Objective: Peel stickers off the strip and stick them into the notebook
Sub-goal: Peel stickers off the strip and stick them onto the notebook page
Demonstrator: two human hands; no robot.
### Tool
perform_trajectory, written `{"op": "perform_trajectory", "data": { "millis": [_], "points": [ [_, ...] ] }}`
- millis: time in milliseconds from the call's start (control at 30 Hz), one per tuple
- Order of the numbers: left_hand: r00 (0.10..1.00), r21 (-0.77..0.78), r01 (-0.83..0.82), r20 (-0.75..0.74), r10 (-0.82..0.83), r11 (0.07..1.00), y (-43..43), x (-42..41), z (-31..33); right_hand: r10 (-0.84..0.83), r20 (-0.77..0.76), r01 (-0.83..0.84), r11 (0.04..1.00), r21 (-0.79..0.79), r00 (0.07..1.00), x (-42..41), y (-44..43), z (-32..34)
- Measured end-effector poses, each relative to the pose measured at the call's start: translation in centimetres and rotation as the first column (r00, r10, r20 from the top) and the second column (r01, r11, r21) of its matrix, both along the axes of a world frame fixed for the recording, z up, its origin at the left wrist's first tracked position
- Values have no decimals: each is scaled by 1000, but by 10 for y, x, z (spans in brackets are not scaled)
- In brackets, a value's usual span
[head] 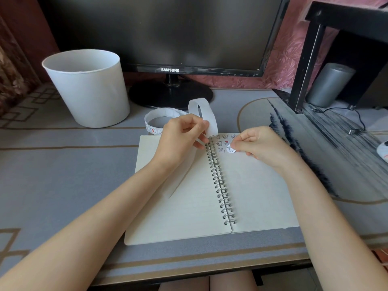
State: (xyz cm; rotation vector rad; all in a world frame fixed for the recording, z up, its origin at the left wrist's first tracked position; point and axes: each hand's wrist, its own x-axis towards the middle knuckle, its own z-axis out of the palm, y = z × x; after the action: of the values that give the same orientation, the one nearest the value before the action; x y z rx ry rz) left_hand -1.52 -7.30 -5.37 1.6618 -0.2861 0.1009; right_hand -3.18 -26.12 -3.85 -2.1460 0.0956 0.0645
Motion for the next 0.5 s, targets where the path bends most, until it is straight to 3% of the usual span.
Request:
{"op": "perform_trajectory", "data": {
  "millis": [500],
  "points": [
    [1000, 6, 1, 7, -1, 1000, 0, 0, 0, -5, 2, 5, 1000, -29, 1000, 4, 0, -5]
  ]
}}
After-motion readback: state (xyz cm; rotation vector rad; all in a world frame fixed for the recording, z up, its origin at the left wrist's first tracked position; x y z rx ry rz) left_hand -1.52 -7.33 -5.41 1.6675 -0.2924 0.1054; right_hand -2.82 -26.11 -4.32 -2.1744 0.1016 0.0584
